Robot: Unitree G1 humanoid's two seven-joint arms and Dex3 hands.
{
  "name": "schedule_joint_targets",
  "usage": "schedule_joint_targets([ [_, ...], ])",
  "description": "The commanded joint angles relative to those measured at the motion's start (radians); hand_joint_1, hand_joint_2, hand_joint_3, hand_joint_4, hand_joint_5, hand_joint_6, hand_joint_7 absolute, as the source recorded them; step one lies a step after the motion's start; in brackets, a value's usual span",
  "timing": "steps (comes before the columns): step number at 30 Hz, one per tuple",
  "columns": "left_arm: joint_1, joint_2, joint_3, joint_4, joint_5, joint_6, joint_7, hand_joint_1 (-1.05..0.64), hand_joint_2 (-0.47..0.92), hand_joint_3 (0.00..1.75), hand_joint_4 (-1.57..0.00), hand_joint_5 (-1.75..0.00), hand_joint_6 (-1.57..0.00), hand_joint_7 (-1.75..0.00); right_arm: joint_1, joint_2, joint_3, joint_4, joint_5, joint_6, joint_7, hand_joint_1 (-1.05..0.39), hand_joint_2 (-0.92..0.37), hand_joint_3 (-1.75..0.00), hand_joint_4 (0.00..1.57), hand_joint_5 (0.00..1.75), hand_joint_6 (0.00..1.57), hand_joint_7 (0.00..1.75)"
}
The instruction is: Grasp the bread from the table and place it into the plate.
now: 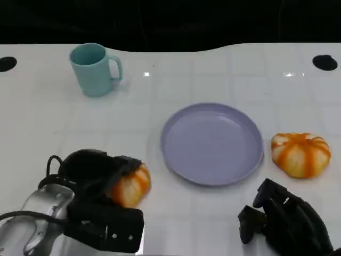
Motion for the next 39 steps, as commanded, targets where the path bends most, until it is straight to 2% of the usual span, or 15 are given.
schedule_joint_targets([
  [1,0.010,0.014,-0.018,0.075,-0.042,-0.048,0.094,-0.34,0.81,0.56,-0.79,-1.27,-1.09,-0.06,0.007,-0.019,-0.015,0.006,0.016,0.013,0.002,-0.56,-0.92,-0.23,0.77,1.67,0.70,1.40],
  [3,0.004,0.015,-0.020,0.119,-0.053,-0.096,0.192,-0.31,0.71,0.80,-0.85,-1.33,-1.23,-0.07,0.003,-0.018,-0.017,0.016,0.018,0.008,0.006,-0.56,-0.92,-0.22,0.78,1.67,0.70,1.40],
  [4,0.000,0.017,-0.023,0.143,-0.052,-0.119,0.246,-0.30,0.65,0.94,-0.87,-1.46,-1.32,-0.13,0.000,-0.017,-0.017,0.022,0.019,0.005,0.010,-0.56,-0.92,-0.22,0.78,1.67,0.70,1.40],
  [5,-0.006,0.015,-0.025,0.170,-0.052,-0.145,0.307,-0.30,0.62,1.00,-0.86,-1.57,-1.26,-0.35,-0.001,-0.017,-0.017,0.026,0.018,-0.001,0.012,-0.56,-0.92,-0.22,0.78,1.67,0.70,1.40],
  [6,-0.011,0.012,-0.026,0.198,-0.055,-0.171,0.366,-0.29,0.59,1.09,-0.85,-1.67,-1.02,-0.96,-0.003,-0.018,-0.017,0.028,0.017,-0.003,0.012,-0.56,-0.92,-0.23,0.77,1.67,0.69,1.40],
  [7,-0.017,0.007,-0.025,0.226,-0.060,-0.196,0.419,-0.29,0.57,1.15,-0.86,-1.71,-0.91,-1.26,-0.005,-0.019,-0.017,0.031,0.016,-0.004,0.013,-0.55,-0.92,-0.23,0.77,1.68,0.69,1.40],
  [9,-0.030,-0.005,-0.029,0.271,-0.056,-0.217,0.520,-0.27,0.54,1.23,-0.87,-1.74,-0.75,-1.62,-0.008,-0.020,-0.018,0.036,0.018,0.000,0.013,-0.55,-0.92,-0.24,0.77,1.68,0.69,1.40],
  [10,-0.036,-0.010,-0.031,0.285,-0.052,-0.219,0.558,-0.27,0.53,1.26,-0.85,-1.74,-0.71,-1.68,-0.009,-0.020,-0.018,0.038,0.016,-0.002,0.014,-0.55,-0.92,-0.24,0.78,1.68,0.69,1.40],
  [15,-0.049,-0.061,-0.004,0.332,-0.103,-0.254,0.734,-0.24,0.40,1.41,-0.84,-1.75,-0.68,-1.74,-0.011,-0.020,-0.019,0.041,0.013,-0.011,0.013,-0.56,-0.92,-0.24,0.79,1.67,0.69,1.41],
  [19,-0.048,-0.149,0.071,0.278,-0.231,-0.229,0.725,-0.21,0.41,1.47,-0.83,-1.75,-0.64,-1.75,-0.014,-0.022,-0.021,0.045,0.015,-0.005,0.014,-0.56,-0.92,-0.22,0.78,1.67,0.69,1.40],
  [24,-0.085,-0.188,0.086,0.258,-0.256,-0.215,0.720,-0.18,0.39,1.51,-0.84,-1.75,-0.64,-1.75,-0.016,-0.022,-0.022,0.047,0.014,-0.004,0.016,-0.55,-0.92,-0.23,0.78,1.67,0.69,1.39],
  [30,-0.210,-0.215,0.037,0.301,-0.205,-0.243,0.753,-0.18,0.27,1.45,-0.87,-1.75,-0.67,-1.75,-0.016,-0.020,-0.021,0.050,0.005,-0.013,0.010,-0.56,-0.92,-0.24,0.78,1.68,0.70,1.40],
  [34,-0.297,-0.226,-0.019,0.355,-0.170,-0.260,0.720,-0.23,0.26,1.41,-0.89,-1.75,-0.70,-1.74,-0.016,-0.019,-0.022,0.052,0.006,-0.015,0.012,-0.56,-0.92,-0.24,0.78,1.67,0.70,1.40],
  [39,-0.380,-0.267,-0.071,0.441,-0.158,-0.259,0.692,-0.31,0.33,1.30,-0.90,-1.75,-0.77,-1.68,-0.017,-0.019,-0.024,0.056,0.008,-0.016,0.016,-0.56,-0.92,-0.23,0.78,1.67,0.70,1.39],
])
